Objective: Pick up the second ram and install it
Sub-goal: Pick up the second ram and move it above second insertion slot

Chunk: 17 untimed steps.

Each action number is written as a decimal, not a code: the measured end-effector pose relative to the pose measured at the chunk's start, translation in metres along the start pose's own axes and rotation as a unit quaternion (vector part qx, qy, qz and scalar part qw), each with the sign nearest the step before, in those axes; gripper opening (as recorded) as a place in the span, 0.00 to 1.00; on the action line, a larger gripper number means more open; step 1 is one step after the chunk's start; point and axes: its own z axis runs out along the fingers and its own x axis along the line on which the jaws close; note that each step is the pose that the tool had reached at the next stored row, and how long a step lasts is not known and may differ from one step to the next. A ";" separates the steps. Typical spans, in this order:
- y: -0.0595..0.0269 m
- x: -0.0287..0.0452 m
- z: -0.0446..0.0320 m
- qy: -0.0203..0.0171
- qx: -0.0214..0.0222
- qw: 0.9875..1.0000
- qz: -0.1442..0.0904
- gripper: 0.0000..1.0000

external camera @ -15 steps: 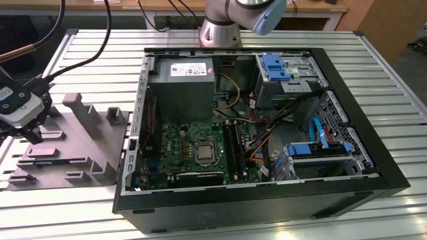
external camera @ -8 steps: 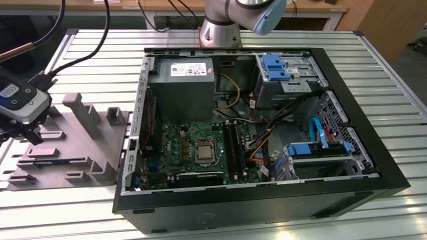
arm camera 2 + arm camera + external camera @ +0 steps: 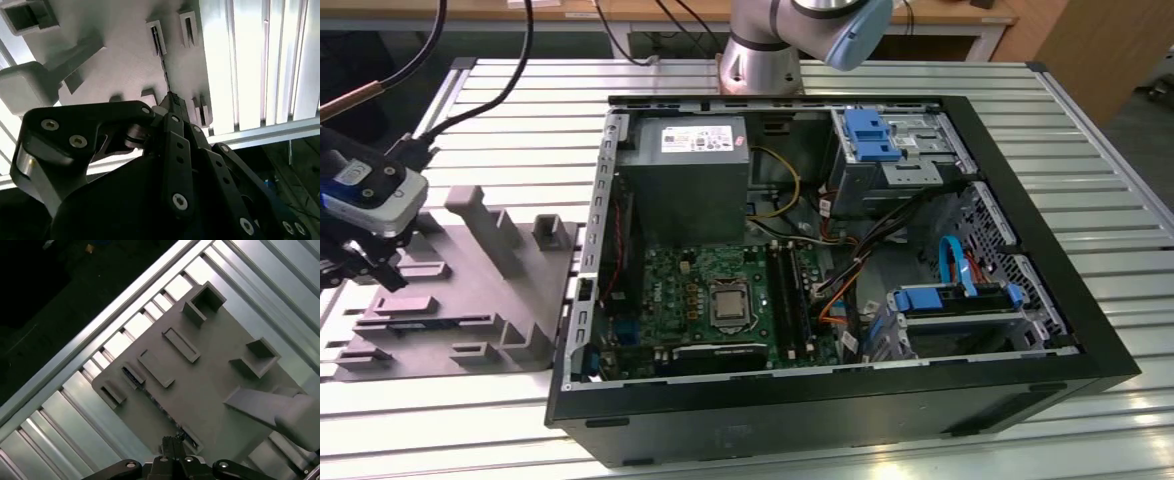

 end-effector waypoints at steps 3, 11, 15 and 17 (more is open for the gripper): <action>-0.0001 0.0000 0.0007 0.001 0.000 1.000 -0.027 0.11; -0.0001 0.0000 0.0027 0.004 0.000 0.995 -0.100 0.11; -0.0001 0.0000 0.0037 0.006 0.000 0.991 -0.136 0.11; -0.0002 0.0000 0.0043 0.006 0.000 0.988 -0.154 0.11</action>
